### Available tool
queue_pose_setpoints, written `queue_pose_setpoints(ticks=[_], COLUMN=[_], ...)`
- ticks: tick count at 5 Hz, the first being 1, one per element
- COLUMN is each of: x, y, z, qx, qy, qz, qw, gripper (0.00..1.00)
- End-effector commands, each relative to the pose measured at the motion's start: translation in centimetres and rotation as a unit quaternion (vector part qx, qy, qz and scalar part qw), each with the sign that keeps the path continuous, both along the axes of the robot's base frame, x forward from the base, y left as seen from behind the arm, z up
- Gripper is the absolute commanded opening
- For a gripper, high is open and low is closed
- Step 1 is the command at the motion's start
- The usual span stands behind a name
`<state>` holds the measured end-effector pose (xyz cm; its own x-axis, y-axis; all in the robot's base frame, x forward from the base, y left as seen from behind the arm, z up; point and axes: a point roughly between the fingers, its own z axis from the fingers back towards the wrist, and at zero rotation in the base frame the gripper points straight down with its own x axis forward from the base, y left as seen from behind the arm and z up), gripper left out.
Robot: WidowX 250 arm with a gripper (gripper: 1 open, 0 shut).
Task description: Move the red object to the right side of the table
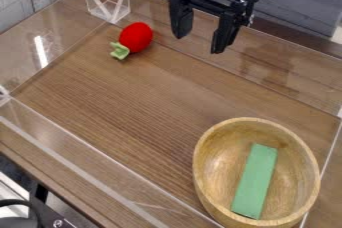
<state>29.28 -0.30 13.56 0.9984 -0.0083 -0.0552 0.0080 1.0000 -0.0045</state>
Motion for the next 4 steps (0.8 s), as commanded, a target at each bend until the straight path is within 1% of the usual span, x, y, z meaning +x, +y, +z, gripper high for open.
queue_pose_setpoints(ticks=[1,3,4], x=[0.6,2.3,3.1], y=[1.3,5.3,7.4], z=[-0.7,-2.6,-2.8], qx=[0.001,0.006,0.010], qy=[0.000,-0.026,-0.037], qz=[-0.009,0.023,0.027], qw=[1.0000,0.9994,0.9989], gripper=[1.00,1.00,1.00])
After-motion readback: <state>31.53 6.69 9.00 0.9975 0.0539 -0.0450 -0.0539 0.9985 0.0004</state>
